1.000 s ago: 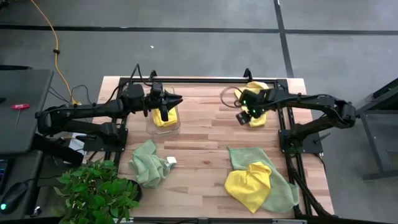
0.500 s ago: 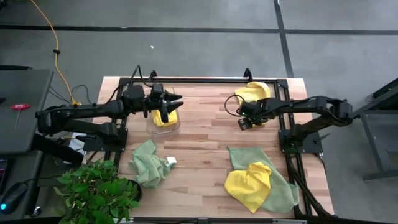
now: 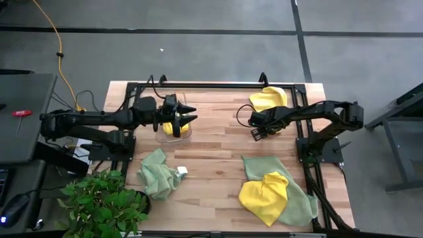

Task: Fold microfiber towels
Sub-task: Fold the top yellow towel

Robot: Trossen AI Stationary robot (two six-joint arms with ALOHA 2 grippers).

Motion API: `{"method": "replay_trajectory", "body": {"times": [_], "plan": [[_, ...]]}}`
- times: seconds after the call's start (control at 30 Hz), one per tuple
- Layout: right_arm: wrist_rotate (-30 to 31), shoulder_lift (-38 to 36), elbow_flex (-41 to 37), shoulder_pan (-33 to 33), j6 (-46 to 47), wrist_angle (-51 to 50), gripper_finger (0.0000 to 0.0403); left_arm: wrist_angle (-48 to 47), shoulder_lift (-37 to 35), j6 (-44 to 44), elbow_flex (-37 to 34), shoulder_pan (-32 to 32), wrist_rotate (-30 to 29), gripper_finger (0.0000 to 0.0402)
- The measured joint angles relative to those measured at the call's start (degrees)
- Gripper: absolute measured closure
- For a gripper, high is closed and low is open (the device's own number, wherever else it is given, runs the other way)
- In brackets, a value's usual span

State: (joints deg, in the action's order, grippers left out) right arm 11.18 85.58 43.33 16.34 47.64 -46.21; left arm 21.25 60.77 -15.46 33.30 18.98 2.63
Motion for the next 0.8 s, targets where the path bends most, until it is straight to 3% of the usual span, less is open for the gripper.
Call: {"method": "replay_trajectory", "body": {"times": [0.17, 0.37, 0.67, 0.8], "plan": [[-3.22, -1.4, 0.02, 0.22, -1.69, 5.07, 0.0385, -0.75, 4.13, 0.7, 1.2, -3.3, -2.15, 0.0231], [-8.87, -5.74, 0.07, 1.77, -1.19, 13.84, 0.0396, -2.8, 14.09, 0.7, 6.92, -5.98, -2.82, 0.0232], [-9.64, -14.78, 0.09, 3.54, 0.36, 17.94, 0.0402, -26.26, 27.97, 4.45, 19.19, -6.4, -9.37, 0.0232], [-10.36, -16.92, 0.09, 3.96, 0.39, 17.85, 0.0402, -31.18, 31.98, 6.68, 22.18, -6.27, -9.54, 0.0232]]}}
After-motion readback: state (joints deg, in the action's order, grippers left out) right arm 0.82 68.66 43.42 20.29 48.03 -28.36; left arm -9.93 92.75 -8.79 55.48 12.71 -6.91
